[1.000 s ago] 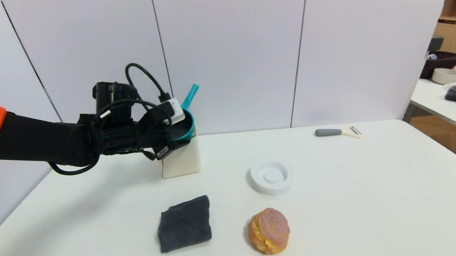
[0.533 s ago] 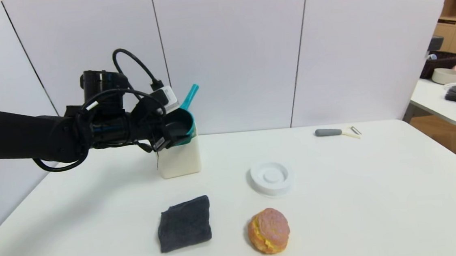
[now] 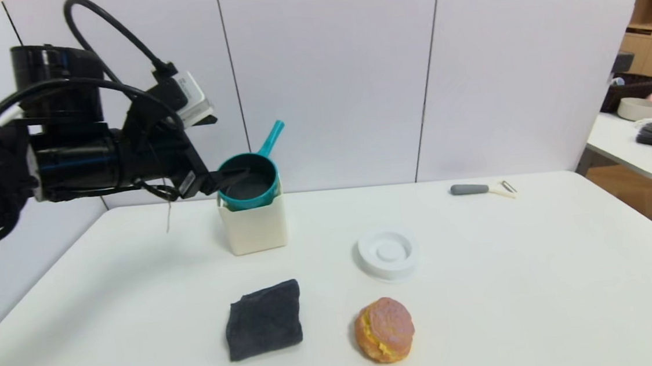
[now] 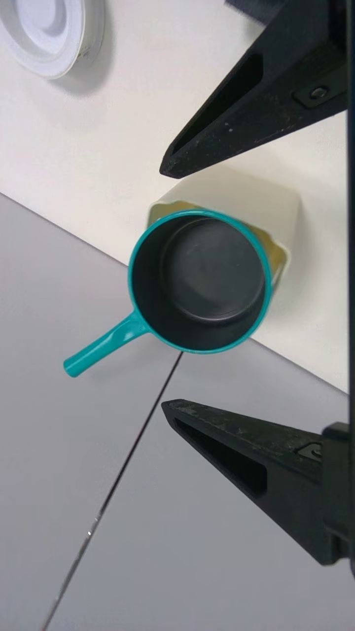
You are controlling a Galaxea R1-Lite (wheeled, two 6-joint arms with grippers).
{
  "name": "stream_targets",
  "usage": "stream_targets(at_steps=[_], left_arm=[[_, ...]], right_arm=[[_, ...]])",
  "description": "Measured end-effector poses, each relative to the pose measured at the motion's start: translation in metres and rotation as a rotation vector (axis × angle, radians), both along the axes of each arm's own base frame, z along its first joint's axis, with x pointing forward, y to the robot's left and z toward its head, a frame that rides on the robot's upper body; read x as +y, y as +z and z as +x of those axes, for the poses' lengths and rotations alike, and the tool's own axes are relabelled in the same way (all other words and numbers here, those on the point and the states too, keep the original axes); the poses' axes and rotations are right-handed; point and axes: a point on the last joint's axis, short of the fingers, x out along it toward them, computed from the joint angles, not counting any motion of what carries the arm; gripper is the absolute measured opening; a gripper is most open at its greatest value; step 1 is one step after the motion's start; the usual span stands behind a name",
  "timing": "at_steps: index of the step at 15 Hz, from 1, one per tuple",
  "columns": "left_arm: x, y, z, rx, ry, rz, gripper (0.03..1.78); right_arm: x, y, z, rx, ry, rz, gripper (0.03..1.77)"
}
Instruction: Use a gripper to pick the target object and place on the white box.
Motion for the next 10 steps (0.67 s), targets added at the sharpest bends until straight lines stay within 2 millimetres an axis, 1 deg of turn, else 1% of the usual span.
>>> stream_targets(at_steps=[3, 5, 8, 10], left_arm=[[0.022, 0.014, -0.046, -0.003, 0.058, -0.01, 1.64], [0.04, 0.015, -0.079, -0.013, 0.115, -0.031, 1.66], [0.062, 0.009, -0.128, -0.03, 0.219, -0.082, 1.67], [0.071, -0.003, -0.162, -0.037, 0.3, -0.118, 1.67]], right_arm=[[0.0, 0.0, 0.0, 0.0, 0.0, 0.0, 1.7], [0.0, 0.0, 0.0, 0.0, -0.001, 0.0, 1.7], [0.0, 0.0, 0.0, 0.0, 0.0, 0.0, 1.7], [0.0, 0.0, 0.0, 0.0, 0.0, 0.0, 1.7]])
